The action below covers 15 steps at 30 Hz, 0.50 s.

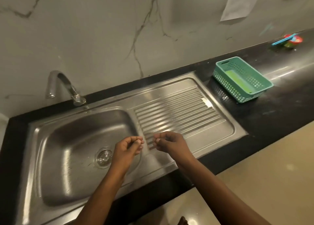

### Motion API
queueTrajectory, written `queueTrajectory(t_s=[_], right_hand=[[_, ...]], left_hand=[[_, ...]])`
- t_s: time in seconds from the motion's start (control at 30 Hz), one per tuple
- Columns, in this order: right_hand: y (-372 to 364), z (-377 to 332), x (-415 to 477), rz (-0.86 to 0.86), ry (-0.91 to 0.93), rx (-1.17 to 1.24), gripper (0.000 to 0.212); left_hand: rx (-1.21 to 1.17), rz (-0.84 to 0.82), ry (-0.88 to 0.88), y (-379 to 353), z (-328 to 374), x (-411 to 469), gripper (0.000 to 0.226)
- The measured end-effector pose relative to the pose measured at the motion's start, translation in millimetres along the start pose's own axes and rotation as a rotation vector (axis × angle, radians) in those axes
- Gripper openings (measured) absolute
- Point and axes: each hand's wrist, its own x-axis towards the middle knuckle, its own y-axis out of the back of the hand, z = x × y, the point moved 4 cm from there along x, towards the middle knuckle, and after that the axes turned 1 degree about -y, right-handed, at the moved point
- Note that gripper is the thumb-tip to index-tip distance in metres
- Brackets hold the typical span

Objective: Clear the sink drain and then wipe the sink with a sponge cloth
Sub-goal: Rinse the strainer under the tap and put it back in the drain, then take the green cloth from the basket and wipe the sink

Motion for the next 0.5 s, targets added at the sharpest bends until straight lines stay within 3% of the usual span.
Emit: queueTrajectory(t_s=[0.23, 0.5], right_hand=[[123, -9, -32, 0.119, 0.009, 0.018, 0.017], [199, -24, -27, 0.216, -0.012, -0.027, 0.014]], left_hand=[[0.017, -0.110, -0.055, -121, 17, -14, 0.018], [0.031, -0.196, -0.059, -205, 28, 3, 0.020]])
